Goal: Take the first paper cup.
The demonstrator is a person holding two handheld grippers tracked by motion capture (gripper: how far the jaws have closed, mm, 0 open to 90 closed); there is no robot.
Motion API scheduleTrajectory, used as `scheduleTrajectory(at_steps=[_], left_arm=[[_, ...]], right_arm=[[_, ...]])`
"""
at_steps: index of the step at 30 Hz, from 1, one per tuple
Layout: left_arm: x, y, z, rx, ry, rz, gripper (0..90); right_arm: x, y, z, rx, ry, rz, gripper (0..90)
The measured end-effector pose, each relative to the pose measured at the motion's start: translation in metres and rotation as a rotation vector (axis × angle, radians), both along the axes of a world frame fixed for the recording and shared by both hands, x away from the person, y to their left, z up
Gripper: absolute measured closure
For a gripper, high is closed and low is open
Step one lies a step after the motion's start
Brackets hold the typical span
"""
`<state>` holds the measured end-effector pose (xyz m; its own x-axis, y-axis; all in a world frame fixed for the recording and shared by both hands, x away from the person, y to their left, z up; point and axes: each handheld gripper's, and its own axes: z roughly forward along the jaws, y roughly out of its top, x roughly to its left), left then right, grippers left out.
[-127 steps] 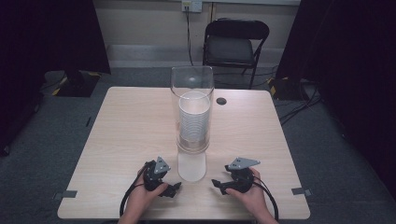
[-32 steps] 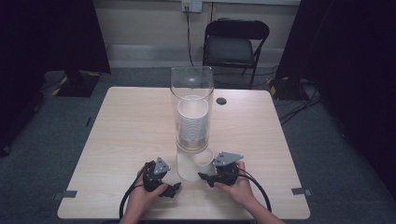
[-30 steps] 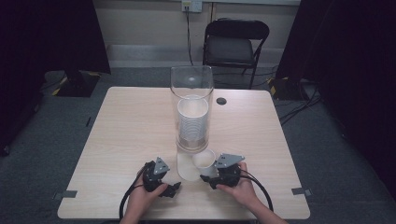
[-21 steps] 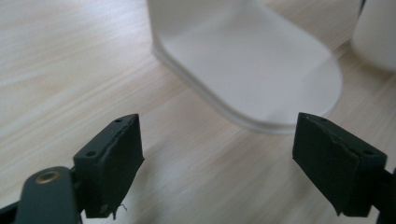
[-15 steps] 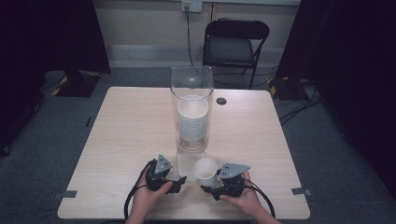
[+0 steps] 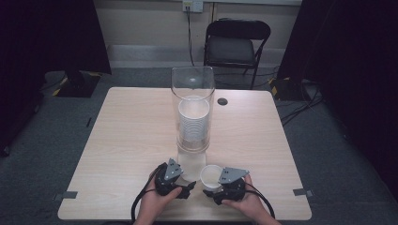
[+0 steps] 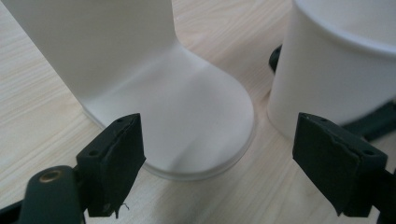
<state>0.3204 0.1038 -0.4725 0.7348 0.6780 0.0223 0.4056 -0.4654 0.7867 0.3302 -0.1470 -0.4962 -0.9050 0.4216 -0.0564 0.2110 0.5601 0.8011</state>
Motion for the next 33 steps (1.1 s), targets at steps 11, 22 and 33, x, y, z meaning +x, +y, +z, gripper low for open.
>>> scheduleTrajectory(at_steps=[11, 22, 33], left_arm=[[0.005, 0.018, -0.011, 0.040, 0.068, 0.047, 16.5], [0.008, 0.026, -0.019, 0.071, 0.097, 0.059, 16.4], [0.009, 0.033, -0.025, 0.056, 0.106, 0.063, 15.7]], right_arm=[[0.041, -0.045, 0.005, -0.010, 0.011, -0.246, 25.1], [0.064, -0.064, 0.005, -0.033, 0.024, -0.368, 16.2], [0.044, -0.093, 0.025, -0.012, 0.045, -0.339, 15.0]])
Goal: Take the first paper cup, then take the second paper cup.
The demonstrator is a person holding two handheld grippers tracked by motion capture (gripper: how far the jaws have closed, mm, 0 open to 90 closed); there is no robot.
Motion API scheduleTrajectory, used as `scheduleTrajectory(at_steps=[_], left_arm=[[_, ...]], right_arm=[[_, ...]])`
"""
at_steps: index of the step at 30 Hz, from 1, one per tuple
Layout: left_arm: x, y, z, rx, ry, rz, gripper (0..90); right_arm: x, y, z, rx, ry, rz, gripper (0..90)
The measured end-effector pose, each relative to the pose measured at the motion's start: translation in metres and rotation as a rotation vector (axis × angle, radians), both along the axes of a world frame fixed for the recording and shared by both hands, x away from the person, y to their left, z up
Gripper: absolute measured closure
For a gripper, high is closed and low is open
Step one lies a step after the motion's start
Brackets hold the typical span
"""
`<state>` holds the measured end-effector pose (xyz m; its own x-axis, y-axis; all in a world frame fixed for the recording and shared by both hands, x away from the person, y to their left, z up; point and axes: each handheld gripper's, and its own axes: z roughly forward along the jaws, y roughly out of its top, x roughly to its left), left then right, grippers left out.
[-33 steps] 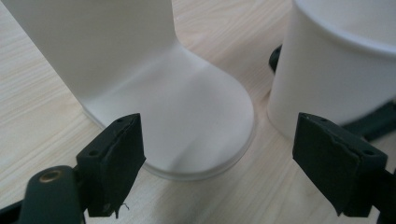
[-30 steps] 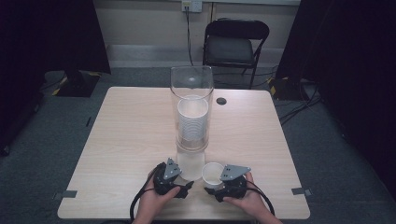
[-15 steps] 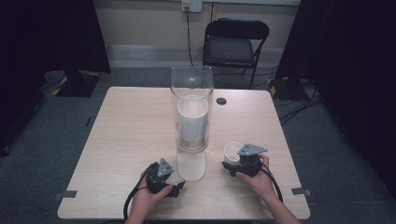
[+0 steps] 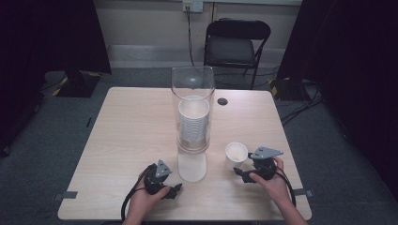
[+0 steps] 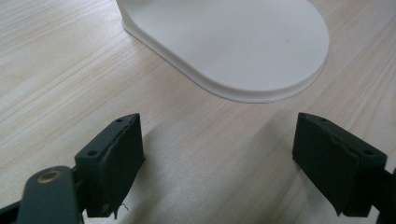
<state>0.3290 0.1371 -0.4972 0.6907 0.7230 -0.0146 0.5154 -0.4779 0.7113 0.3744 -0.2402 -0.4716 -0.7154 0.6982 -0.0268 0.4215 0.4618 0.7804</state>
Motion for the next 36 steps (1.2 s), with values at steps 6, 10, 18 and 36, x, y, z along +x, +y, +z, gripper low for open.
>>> scheduleTrajectory(at_steps=[6, 10, 18, 36], left_arm=[[0.001, 0.003, -0.002, -0.006, -0.018, -0.011, 15.0], [0.002, 0.004, -0.002, 0.005, -0.025, -0.016, 14.2], [0.002, 0.004, -0.004, -0.011, -0.032, -0.016, 13.5], [0.002, 0.004, -0.004, -0.008, -0.029, -0.018, 13.0]], right_arm=[[-0.009, -0.017, 0.022, 0.019, -0.001, -0.056, 15.0], [-0.013, -0.014, 0.029, 0.037, 0.000, -0.033, 15.0], [-0.023, 0.008, 0.044, 0.048, -0.009, 0.027, 15.9], [-0.030, 0.080, 0.051, 0.095, -0.002, 0.185, 15.6]])
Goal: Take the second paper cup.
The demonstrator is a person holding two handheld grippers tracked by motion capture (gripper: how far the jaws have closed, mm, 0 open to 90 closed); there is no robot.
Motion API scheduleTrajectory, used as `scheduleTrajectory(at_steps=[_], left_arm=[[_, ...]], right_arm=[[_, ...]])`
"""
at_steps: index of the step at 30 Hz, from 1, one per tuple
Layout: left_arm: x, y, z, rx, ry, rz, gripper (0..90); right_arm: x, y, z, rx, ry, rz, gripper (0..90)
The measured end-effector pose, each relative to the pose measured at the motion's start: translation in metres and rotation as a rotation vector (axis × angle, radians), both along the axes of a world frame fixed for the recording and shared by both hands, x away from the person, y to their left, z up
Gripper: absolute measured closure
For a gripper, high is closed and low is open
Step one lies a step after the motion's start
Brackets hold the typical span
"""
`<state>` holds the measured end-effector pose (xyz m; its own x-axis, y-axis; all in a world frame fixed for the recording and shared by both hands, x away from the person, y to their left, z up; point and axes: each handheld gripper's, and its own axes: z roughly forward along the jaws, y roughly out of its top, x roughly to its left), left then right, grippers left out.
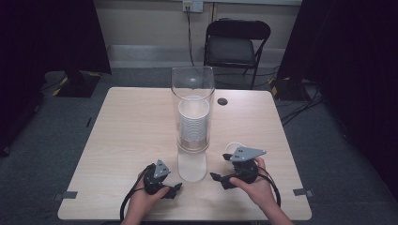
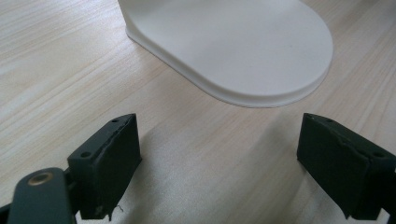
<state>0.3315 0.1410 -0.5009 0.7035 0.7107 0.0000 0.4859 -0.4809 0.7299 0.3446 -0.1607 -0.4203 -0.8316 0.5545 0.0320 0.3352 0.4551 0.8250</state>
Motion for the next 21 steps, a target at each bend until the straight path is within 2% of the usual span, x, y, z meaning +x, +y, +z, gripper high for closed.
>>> scheduleTrajectory(at_steps=[4, 11, 16, 18, 21], left_arm=[[0.000, 0.000, 0.000, 0.001, 0.001, 0.000, 13.0], [0.000, -0.001, 0.000, -0.003, 0.001, 0.005, 12.8], [0.000, -0.001, 0.000, -0.004, 0.001, 0.006, 12.8], [0.000, 0.000, 0.001, 0.010, 0.007, 0.006, 12.8], [0.000, 0.000, 0.001, 0.010, 0.007, 0.007, 12.8]], right_arm=[[0.004, 0.023, -0.008, 0.019, 0.022, 0.022, 15.4], [0.019, 0.045, -0.016, 0.099, 0.033, -0.033, 15.2], [0.027, 0.055, -0.010, 0.136, -0.009, -0.053, 16.5], [0.031, 0.059, -0.006, 0.165, -0.007, -0.047, 17.1], [0.034, 0.065, -0.001, 0.177, -0.024, -0.046, 18.4]])
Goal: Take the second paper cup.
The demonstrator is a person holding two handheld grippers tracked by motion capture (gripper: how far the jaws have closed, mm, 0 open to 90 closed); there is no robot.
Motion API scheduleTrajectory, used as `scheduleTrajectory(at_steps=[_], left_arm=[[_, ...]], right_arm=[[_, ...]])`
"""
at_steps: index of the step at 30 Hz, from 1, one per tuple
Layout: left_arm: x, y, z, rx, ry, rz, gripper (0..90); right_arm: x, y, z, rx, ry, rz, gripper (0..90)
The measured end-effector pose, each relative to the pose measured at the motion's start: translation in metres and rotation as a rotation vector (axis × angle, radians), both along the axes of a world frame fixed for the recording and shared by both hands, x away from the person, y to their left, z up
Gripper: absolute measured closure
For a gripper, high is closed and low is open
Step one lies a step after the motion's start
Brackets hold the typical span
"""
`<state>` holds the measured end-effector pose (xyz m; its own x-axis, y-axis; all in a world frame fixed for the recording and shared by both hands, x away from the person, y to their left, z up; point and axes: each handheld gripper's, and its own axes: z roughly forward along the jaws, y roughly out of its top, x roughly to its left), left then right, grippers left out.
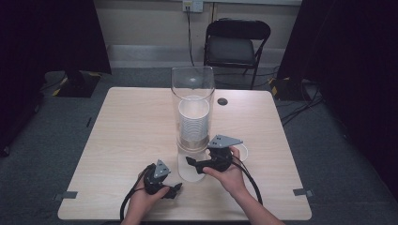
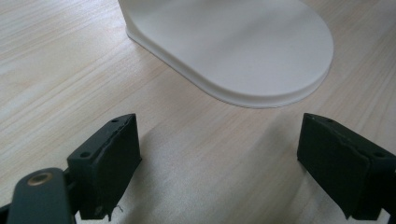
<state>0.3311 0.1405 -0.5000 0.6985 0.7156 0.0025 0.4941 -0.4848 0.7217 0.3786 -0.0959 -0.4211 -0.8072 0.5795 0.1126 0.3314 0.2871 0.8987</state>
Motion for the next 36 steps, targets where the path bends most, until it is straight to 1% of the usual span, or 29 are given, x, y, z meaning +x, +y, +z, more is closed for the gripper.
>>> scheduleTrajectory(at_steps=[1, 2, 5, 8, 9, 10, 11, 12, 15, 16, 18, 19, 20, 22, 23, 25, 26, 27, 28, 29, 30, 31, 32, 33, 34, 35, 36], left_arm=[[0.000, 0.000, -0.001, -0.013, -0.006, 0.001, 12.7], [0.000, 0.000, -0.001, -0.014, -0.003, -0.002, 12.7], [0.000, 0.000, -0.001, -0.008, -0.004, 0.002, 12.6], [0.000, 0.000, 0.000, -0.004, 0.000, 0.000, 12.6], [0.000, 0.000, -0.001, -0.014, -0.003, -0.002, 12.6], [0.000, 0.000, -0.001, -0.013, -0.004, -0.002, 12.6], [0.000, 0.000, -0.001, -0.013, -0.005, 0.000, 12.6], [0.000, 0.000, -0.001, -0.013, -0.004, 0.000, 12.6], [0.000, 0.000, -0.001, -0.013, -0.004, -0.001, 12.6], [0.000, 0.000, -0.001, -0.013, -0.004, -0.001, 12.6], [0.000, 0.000, -0.001, -0.013, -0.003, -0.001, 12.6], [0.000, 0.000, -0.001, -0.013, -0.004, -0.001, 12.6], [0.000, 0.000, -0.001, -0.013, -0.004, 0.000, 12.6], [0.000, 0.000, -0.001, -0.008, -0.004, -0.003, 12.6], [0.000, 0.000, -0.001, -0.010, -0.005, -0.004, 12.6], [0.000, 0.000, -0.001, -0.009, -0.007, -0.003, 12.6], [0.000, 0.000, -0.001, -0.010, -0.006, -0.003, 12.6], [0.000, 0.000, -0.001, -0.009, -0.007, -0.002, 12.6], [0.000, 0.000, -0.001, -0.012, -0.008, 0.003, 12.6], [0.000, 0.000, -0.001, -0.007, -0.007, 0.001, 12.5], [0.000, 0.000, -0.001, -0.008, -0.006, 0.002, 12.6], [-0.001, 0.000, -0.001, -0.007, -0.007, 0.001, 12.5], [-0.001, 0.000, -0.001, -0.006, -0.006, 0.000, 12.5], [-0.001, 0.000, -0.001, -0.006, -0.005, -0.003, 12.4], [0.000, 0.000, 0.000, -0.005, -0.003, 0.000, 12.1], [0.000, 0.000, -0.001, -0.004, -0.002, -0.003, 11.9], [0.000, -0.001, 0.000, -0.005, -0.001, -0.003, 11.8]], right_arm=[[0.001, 0.001, 0.001, 0.010, -0.005, 0.001, 18.8], [0.002, 0.003, 0.003, 0.021, -0.011, 0.005, 20.3], [0.005, 0.009, 0.006, 0.013, -0.043, 0.004, 21.2], [0.007, 0.011, 0.008, 0.033, -0.062, 0.000, 24.1], [0.008, 0.011, 0.008, 0.038, -0.077, 0.003, 24.9], [0.008, 0.011, 0.007, 0.036, -0.087, 0.004, 26.4], [0.008, 0.011, 0.007, 0.024, -0.096, 0.001, 30.6], [0.008, 0.010, 0.006, 0.011, -0.110, -0.002, 31.7], [0.007, 0.009, 0.004, 0.018, -0.125, 0.002, 33.0], [0.005, 0.009, 0.003, 0.020, -0.125, -0.011, 33.4], [0.004, 0.010, 0.000, 0.043, -0.132, -0.021, 33.7], [0.002, 0.010, -0.003, 0.054, -0.152, -0.031, 33.9], [0.002, 0.010, -0.004, 0.052, -0.163, -0.037, 34.1], [0.000, 0.010, -0.005, 0.055, -0.160, -0.043, 34.2], [0.000, 0.010, -0.006, 0.057, -0.173, -0.047, 34.3], [-0.001, 0.011, -0.005, 0.039, -0.174, -0.048, 34.4], [-0.002, 0.011, -0.006, 0.044, -0.175, -0.048, 34.5], [-0.003, 0.011, -0.008, 0.028, -0.168, -0.053, 34.9], [-0.003, 0.012, -0.013, 0.005, -0.158, -0.058, 37.1], [-0.003, 0.012, -0.036, -0.044, -0.073, -0.056, 37.4], [-0.006, 0.009, -0.060, -0.123, 0.000, -0.053, 37.3], [-0.012, 0.006, -0.074, -0.142, 0.012, -0.071, 36.9], [-0.020, 0.000, -0.072, -0.088, -0.032, -0.098, 36.8], [-0.021, -0.002, -0.067, -0.081, -0.029, -0.094, 36.5], [-0.020, -0.003, -0.064, -0.102, -0.027, -0.089, 36.3], [-0.019, -0.004, -0.062, -0.111, -0.022, -0.081, 36.1], [-0.017, -0.006, -0.062, -0.110, 0.000, -0.075, 35.9]])
